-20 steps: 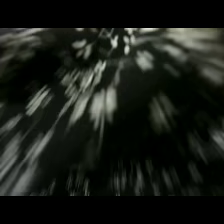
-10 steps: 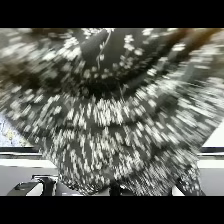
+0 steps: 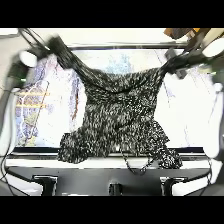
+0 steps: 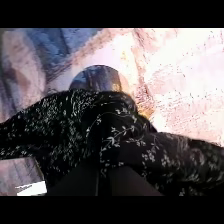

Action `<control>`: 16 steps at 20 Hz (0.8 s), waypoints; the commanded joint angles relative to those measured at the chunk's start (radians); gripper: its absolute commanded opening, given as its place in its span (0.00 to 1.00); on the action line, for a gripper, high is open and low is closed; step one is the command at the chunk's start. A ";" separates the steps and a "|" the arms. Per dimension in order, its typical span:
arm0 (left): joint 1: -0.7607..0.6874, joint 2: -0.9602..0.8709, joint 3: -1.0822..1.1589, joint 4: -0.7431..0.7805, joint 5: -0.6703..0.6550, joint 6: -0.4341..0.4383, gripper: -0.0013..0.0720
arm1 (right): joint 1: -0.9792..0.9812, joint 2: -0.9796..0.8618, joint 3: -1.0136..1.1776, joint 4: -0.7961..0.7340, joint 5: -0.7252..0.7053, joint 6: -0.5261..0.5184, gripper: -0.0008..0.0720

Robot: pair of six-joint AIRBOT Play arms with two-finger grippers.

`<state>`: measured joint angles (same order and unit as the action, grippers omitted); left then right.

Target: Fold the clothes and pants, and hang the long-sleeved shirts on hangers.

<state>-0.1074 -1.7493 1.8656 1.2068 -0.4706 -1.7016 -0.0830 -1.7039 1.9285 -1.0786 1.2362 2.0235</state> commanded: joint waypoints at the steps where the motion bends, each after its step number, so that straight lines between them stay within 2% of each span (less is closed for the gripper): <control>1: -0.028 -0.166 0.001 -0.002 -0.139 -0.038 0.05 | 0.034 -0.216 -0.015 0.042 -0.110 0.004 0.07; 3: -0.028 -0.192 0.001 -0.002 -0.238 -0.038 0.05 | 0.068 -0.264 -0.015 0.025 -0.140 -0.024 0.08; 5: -0.021 -0.193 0.001 -0.002 -0.315 -0.040 0.05 | 0.090 -0.266 -0.014 -0.039 -0.138 -0.047 0.20; 6: -0.014 -0.186 0.002 -0.002 -0.346 -0.064 0.09 | 0.092 -0.253 -0.014 -0.065 -0.121 -0.055 0.37; 7: -0.003 -0.174 0.010 -0.002 -0.385 -0.097 0.24 | 0.086 -0.231 -0.014 -0.091 -0.093 -0.061 0.47; 8: 0.011 -0.162 0.026 -0.002 -0.428 -0.123 0.47 | 0.076 -0.200 -0.014 -0.121 -0.055 -0.074 0.54; 9: 0.028 -0.143 0.045 -0.002 -0.481 -0.141 0.63 | 0.060 -0.156 -0.014 -0.166 -0.006 -0.087 0.61; 10: 0.043 -0.117 0.059 0.000 -0.534 -0.139 0.72 | 0.046 -0.101 -0.014 -0.222 0.053 -0.114 0.66; 11: 0.060 -0.081 0.064 0.009 -0.584 -0.139 0.78 | 0.030 -0.043 -0.014 -0.286 0.109 -0.154 0.69; 13: 0.085 0.002 0.063 0.071 -0.676 -0.139 0.78 | -0.003 0.087 -0.014 -0.437 0.207 -0.253 0.69; 14: 0.089 0.050 0.063 0.120 -0.728 -0.139 0.79 | -0.032 0.150 -0.016 -0.475 0.246 -0.266 0.69; 15: 0.089 0.095 0.053 0.180 -0.779 -0.139 0.85 | -0.064 0.206 -0.023 -0.473 0.274 -0.267 0.69; 16: 0.084 0.142 0.027 0.227 -0.816 -0.139 0.85 | -0.091 0.271 -0.060 -0.472 0.292 -0.277 0.69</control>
<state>-0.0345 -1.7153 1.9133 1.3064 -1.1233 -1.8343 -0.1101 -1.5913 1.9030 -1.4456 1.4094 1.8114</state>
